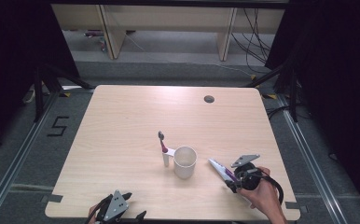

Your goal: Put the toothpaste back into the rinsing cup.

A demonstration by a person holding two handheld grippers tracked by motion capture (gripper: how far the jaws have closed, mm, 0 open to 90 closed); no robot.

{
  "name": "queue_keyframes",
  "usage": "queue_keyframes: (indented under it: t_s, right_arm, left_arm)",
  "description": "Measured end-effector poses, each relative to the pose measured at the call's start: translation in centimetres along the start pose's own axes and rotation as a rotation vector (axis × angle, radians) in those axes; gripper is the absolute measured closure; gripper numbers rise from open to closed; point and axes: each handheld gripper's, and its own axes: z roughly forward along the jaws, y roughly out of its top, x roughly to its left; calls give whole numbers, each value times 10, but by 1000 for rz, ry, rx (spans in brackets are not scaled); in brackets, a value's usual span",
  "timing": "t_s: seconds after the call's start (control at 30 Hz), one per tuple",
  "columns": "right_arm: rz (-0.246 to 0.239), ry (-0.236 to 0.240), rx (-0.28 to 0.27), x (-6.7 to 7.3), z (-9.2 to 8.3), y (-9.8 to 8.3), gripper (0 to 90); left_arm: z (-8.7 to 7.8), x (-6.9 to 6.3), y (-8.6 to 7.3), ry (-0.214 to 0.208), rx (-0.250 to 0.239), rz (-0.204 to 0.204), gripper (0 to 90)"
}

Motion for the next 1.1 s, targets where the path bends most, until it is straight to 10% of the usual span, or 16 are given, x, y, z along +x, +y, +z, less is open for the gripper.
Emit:
queue_keyframes:
  t_s: [0.13,0.37,0.8,0.97,1.1]
  right_arm:
    - [43,9,50,0,5,5,482]
    - [92,24,97,0,9,5,556]
    - [-10,18,136,1,9,13,619]
    - [-17,65,111,5,3,15,745]
    - [-54,61,143,8,8,17,741]
  left_arm:
    - [-1,3,1,8,14,40,221]
    - [-1,1,0,-8,0,-11,220]
    - [-1,1,0,-4,-15,-25,220]
    - [-3,5,1,5,9,28,220]
    - [-1,0,0,-4,-11,-23,220]
